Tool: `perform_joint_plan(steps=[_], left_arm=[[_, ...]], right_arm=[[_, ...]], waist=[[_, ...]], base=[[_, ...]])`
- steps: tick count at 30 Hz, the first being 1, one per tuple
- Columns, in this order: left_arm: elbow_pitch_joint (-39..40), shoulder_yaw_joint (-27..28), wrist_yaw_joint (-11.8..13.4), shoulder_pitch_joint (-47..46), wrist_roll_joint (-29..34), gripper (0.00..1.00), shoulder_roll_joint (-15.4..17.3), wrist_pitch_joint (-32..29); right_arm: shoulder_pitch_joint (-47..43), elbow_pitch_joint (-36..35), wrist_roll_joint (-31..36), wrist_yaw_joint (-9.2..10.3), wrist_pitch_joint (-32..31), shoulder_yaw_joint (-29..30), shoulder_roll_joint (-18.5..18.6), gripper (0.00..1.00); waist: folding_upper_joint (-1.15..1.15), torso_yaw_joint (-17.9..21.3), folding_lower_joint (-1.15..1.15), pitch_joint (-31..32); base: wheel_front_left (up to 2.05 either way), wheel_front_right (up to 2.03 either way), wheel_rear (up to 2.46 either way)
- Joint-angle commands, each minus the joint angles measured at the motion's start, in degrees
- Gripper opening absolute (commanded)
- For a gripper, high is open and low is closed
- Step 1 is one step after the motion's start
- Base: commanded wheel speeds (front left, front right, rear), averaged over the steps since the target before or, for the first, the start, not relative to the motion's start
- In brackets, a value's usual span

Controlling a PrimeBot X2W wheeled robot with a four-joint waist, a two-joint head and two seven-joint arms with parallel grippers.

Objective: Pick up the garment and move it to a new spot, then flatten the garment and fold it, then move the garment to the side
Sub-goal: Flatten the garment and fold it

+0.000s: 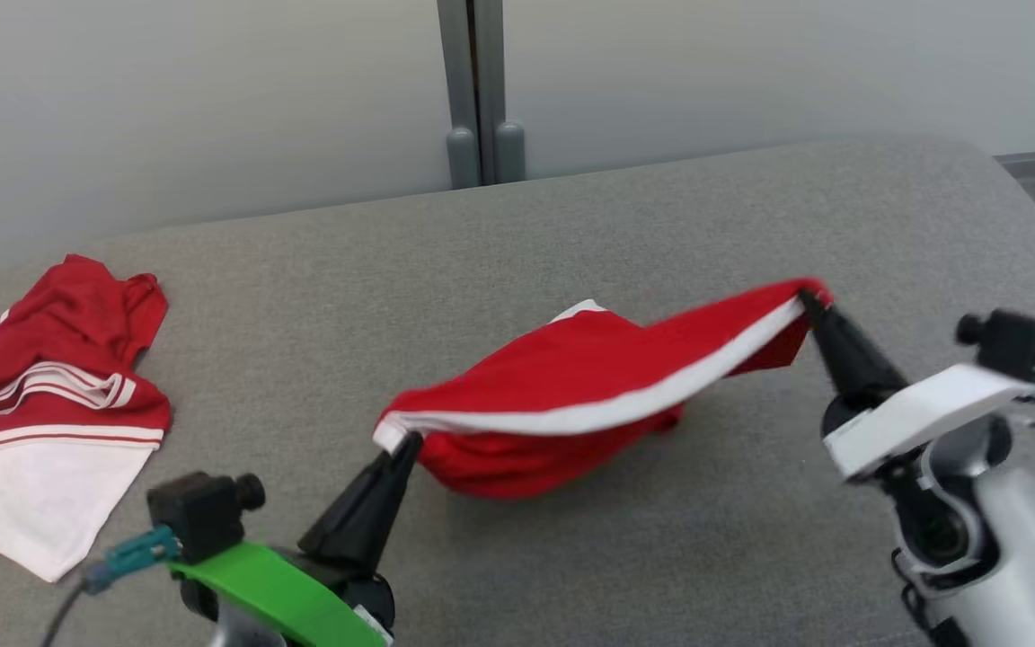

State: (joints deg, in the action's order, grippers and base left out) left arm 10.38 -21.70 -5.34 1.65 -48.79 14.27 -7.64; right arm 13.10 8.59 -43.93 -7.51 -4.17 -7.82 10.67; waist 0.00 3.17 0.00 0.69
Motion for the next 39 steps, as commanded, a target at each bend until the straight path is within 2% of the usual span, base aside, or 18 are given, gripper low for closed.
perform_joint_plan(steps=[1, 5, 9, 14, 18, 22, 25, 29, 34, 37, 39], left_arm=[[4.28, 1.03, 0.91, -1.38, -0.75, 0.0, 1.07, -1.48], [18.42, 4.57, 4.64, -6.99, -4.06, 0.0, 3.46, -8.1], [24.21, 8.26, 8.79, -16.22, -8.25, 0.0, 5.78, -15.83], [18.23, 9.89, 11.01, -32.19, -8.98, 0.0, 7.42, -22.17], [6.6, 8.98, 10.3, -46.54, -5.85, 0.0, 6.91, -23.12], [-7.12, 7.79, 7.41, -60.28, -0.89, 0.0, 4.87, -18.21], [-16.56, 8.14, 4.38, -68.84, 2.47, 0.0, 2.59, -10.23], [-26.24, 5.18, -0.36, -73.25, 7.49, 0.0, 2.14, -0.45], [-33.0, 1.83, -2.01, -64.96, 7.27, 0.0, 1.81, 9.38], [-32.65, -2.74, -2.14, -54.3, 6.96, 0.0, 2.82, 14.55], [-31.42, -5.57, -2.17, -46.7, 5.87, 0.0, 3.21, 17.53]], right_arm=[[-0.61, -4.85, -2.24, 0.03, -1.68, 2.27, 0.56, 0.0], [1.85, -19.77, -6.81, 0.02, -9.55, 8.74, 0.27, 0.0], [9.2, -24.44, -4.58, 0.02, -17.39, 13.55, -1.64, 0.0], [24.29, -18.98, -1.9, 0.02, -23.1, 16.61, -6.77, 0.0], [38.99, -8.39, 2.33, 0.02, -20.68, 18.53, -7.71, 0.0], [53.92, 4.88, 5.43, 0.02, -11.54, 18.34, -7.75, 0.0], [63.02, 14.18, 4.74, 0.02, -3.78, 17.13, -7.72, 0.0], [67.17, 22.57, 6.23, 0.02, 3.81, 13.96, -7.73, 0.0], [58.67, 26.67, 3.44, 0.02, 8.79, 10.34, -7.66, 0.0], [48.03, 24.99, 2.14, 0.02, 8.56, 7.4, -7.39, 0.0], [40.07, 22.68, 1.52, 0.02, 8.16, 5.56, -5.79, 0.0]], waist=[[0.0, 1.66, 0.0, -1.11], [0.0, 3.97, 0.0, -4.1], [0.0, 6.44, 0.0, -9.34], [0.0, 7.66, 0.0, -18.57], [0.0, 7.74, 0.0, -25.69], [0.0, 7.15, 0.0, -30.26], [0.0, 7.0, 0.0, -31.92], [0.0, 6.71, 0.0, -31.69], [0.0, 6.55, 0.0, -27.73], [0.0, 6.65, 0.0, -24.57], [0.0, 6.38, 0.0, -22.83]], base=[[0.0, 0.0, 0.0], [0.0, 0.0, 0.0], [0.0, 0.0, 0.0], [0.0, 0.0, 0.0], [0.0, 0.0, 0.0], [0.0, 0.0, 0.0], [0.0, 0.0, 0.0], [0.0, 0.0, 0.0], [0.0, 0.0, 0.0], [0.0, 0.0, 0.0], [0.0, 0.0, 0.0]])
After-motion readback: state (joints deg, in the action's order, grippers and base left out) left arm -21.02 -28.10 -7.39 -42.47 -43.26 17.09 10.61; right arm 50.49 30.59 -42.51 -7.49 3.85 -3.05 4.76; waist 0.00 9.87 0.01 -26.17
